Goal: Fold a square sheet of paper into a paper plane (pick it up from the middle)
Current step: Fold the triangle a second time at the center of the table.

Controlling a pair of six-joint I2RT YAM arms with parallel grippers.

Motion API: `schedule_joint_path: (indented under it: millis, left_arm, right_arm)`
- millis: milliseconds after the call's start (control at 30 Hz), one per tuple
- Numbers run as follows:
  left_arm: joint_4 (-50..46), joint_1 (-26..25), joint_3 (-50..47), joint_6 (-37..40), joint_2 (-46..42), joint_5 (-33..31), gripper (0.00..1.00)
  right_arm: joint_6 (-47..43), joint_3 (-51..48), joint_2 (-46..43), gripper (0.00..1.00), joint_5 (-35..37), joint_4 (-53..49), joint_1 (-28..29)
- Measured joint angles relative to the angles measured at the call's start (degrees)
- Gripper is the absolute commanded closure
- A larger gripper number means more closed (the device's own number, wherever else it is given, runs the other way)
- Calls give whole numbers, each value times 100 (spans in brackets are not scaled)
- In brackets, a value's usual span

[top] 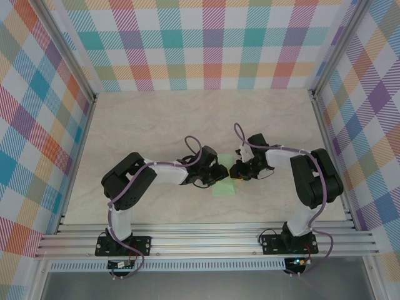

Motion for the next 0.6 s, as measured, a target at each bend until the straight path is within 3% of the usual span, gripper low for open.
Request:
schedule_joint_path:
  millis: [233, 467, 600]
  left_arm:
    - [81, 0, -2, -42, 20, -2, 68]
    - [111, 0, -2, -42, 33, 0, 68]
    - [114, 0, -2, -42, 35, 2, 68]
  right_arm:
    - [149, -85, -529, 67, 214, -72, -9]
    - [400, -446, -1290, 87, -2, -66, -11]
    - [470, -549, -1220, 90, -457, -42, -9]
